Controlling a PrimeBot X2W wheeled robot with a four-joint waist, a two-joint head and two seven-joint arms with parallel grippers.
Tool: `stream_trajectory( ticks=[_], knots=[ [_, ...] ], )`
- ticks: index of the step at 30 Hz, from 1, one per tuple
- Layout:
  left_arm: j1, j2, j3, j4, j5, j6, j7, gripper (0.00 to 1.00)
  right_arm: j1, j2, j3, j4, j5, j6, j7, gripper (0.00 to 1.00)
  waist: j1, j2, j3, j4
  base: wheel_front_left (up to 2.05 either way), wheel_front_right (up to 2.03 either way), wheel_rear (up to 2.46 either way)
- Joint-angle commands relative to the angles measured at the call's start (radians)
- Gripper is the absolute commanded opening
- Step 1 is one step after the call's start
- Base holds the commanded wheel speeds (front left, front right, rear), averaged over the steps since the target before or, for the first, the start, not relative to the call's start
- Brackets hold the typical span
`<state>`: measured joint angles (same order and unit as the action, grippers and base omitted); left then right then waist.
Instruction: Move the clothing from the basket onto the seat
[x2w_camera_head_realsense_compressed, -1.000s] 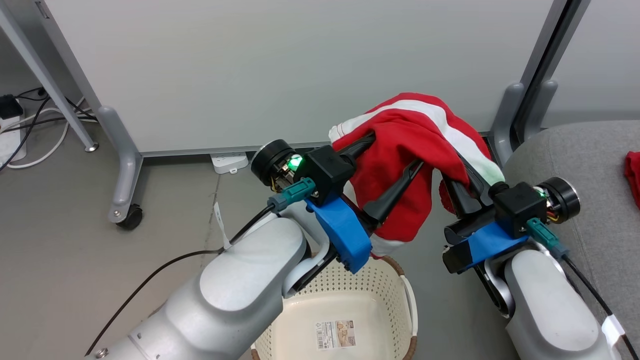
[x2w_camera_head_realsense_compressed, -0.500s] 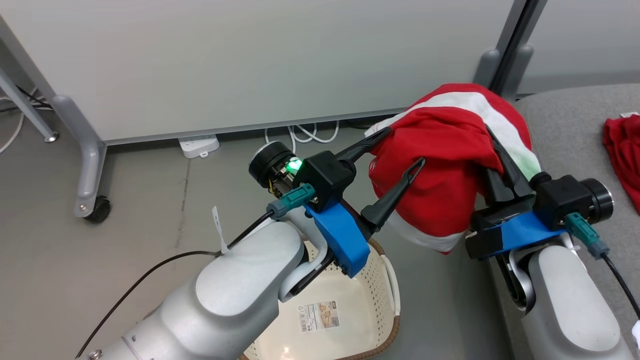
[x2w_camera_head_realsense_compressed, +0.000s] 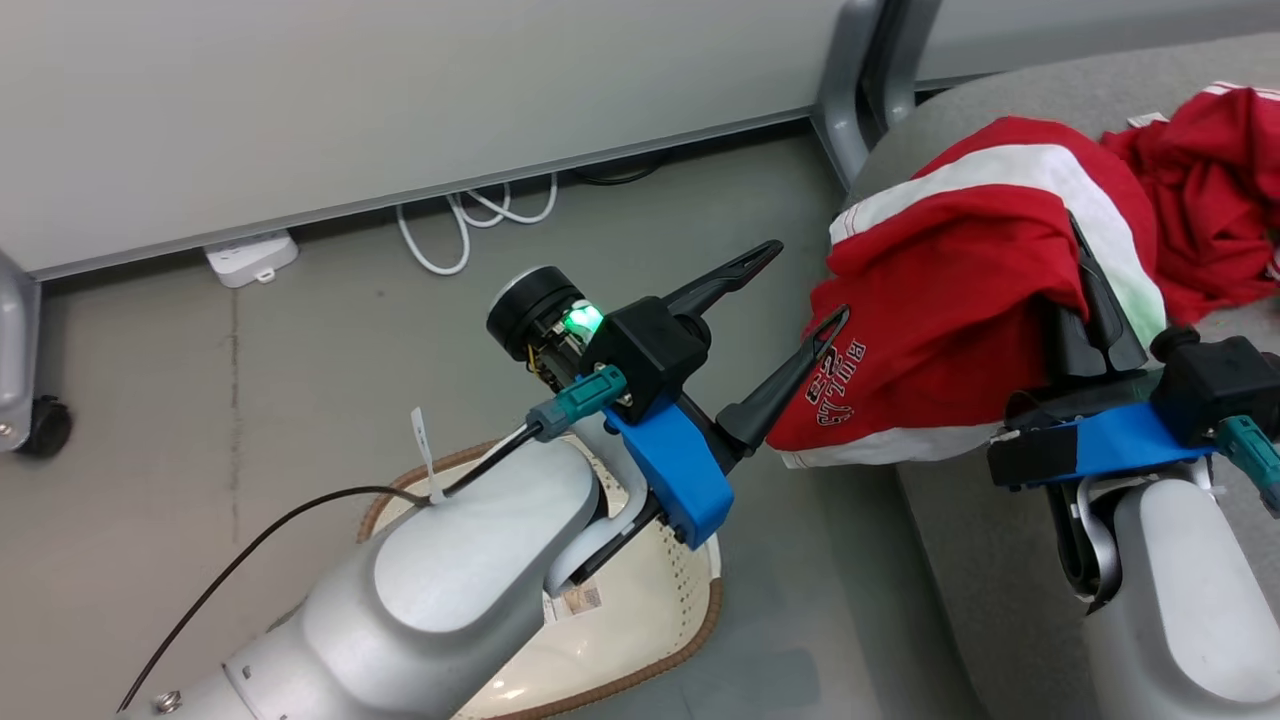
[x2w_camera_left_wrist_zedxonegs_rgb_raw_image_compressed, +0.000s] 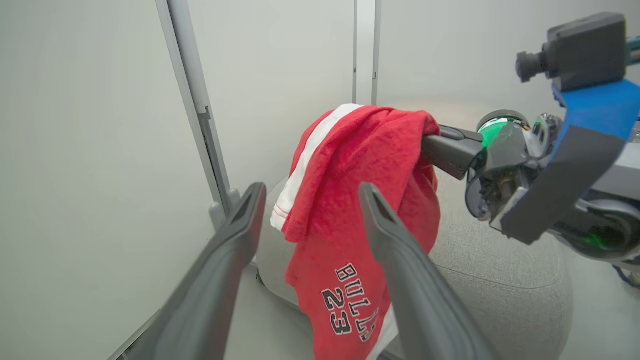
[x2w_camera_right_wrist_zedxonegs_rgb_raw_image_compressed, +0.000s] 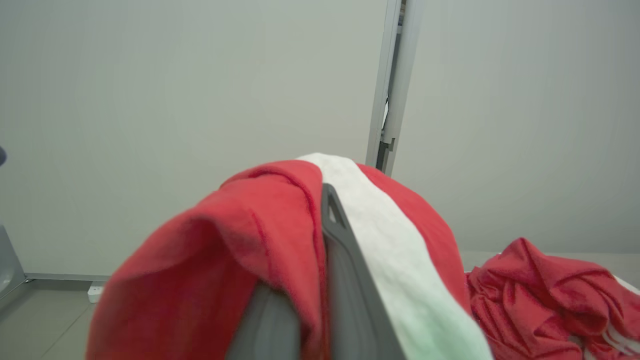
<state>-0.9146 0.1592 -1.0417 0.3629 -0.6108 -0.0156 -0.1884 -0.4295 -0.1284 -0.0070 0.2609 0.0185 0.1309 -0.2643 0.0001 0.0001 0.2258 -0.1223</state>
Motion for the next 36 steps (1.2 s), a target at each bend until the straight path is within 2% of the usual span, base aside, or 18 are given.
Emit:
stream_trajectory(
  ticks=[1, 11, 19, 26, 36],
  knots=[
    [-0.010, 0.012, -0.004, -0.004, 0.008, 0.003, 0.002, 1.00, 0.012, 0.010, -0.010, -0.010, -0.003, 0.000, 0.000, 0.00, -0.0001, -0.0001, 0.028, -0.048, 0.00, 0.00, 0.00],
    [-0.013, 0.021, -0.035, -0.023, 0.024, -0.001, 0.020, 1.00, 0.036, 0.033, -0.063, -0.037, 0.004, 0.000, 0.000, 0.00, -0.0001, -0.0001, 0.070, -0.178, 0.00, 0.00, 0.00],
    [-0.012, 0.026, -0.054, -0.033, 0.030, 0.000, 0.036, 1.00, 0.068, 0.049, -0.124, -0.054, 0.010, 0.000, 0.000, 0.00, -0.0001, -0.0001, 0.096, -0.243, 0.00, 0.00, 0.00],
    [-0.013, 0.032, -0.066, -0.036, 0.032, 0.003, 0.041, 1.00, 0.090, 0.060, -0.150, -0.065, 0.015, 0.000, 0.000, 0.00, -0.0001, -0.0001, 0.115, -0.282, 0.00, 0.00, 0.00],
    [-0.019, 0.037, -0.072, -0.032, 0.027, 0.003, 0.034, 1.00, 0.101, 0.068, -0.159, -0.068, 0.014, 0.000, 0.000, 0.00, -0.0001, -0.0001, 0.124, -0.293, 0.00, 0.00, 0.00]
  ],
)
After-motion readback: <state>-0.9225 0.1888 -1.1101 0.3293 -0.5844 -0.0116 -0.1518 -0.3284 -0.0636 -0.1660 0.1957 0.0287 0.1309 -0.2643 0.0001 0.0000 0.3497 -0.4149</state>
